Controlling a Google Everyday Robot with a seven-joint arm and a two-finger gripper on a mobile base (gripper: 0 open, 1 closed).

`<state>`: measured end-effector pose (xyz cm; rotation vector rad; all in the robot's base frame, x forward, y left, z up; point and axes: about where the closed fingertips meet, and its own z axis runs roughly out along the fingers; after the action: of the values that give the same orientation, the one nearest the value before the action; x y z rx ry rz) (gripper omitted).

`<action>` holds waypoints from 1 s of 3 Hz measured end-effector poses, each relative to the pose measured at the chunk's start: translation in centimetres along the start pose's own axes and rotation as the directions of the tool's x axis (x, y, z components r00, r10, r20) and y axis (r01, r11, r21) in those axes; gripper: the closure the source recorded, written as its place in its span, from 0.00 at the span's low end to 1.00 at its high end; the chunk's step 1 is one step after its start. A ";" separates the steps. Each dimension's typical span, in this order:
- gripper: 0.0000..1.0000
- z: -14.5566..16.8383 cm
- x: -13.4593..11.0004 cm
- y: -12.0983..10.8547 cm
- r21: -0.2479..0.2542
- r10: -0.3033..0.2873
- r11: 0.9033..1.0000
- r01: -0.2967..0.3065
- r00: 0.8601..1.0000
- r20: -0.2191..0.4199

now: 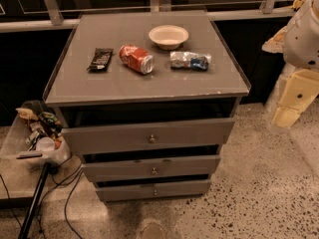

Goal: Open middle drawer

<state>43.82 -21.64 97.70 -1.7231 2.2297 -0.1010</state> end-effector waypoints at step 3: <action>0.00 4.1 -0.5 1.2 -0.067 -0.012 0.998 0.017 0.997 0.075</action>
Offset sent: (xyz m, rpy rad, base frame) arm 0.0076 -0.0032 -0.0322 0.0732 0.0656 -0.0064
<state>43.98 -20.28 93.63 -1.7484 2.1905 0.0345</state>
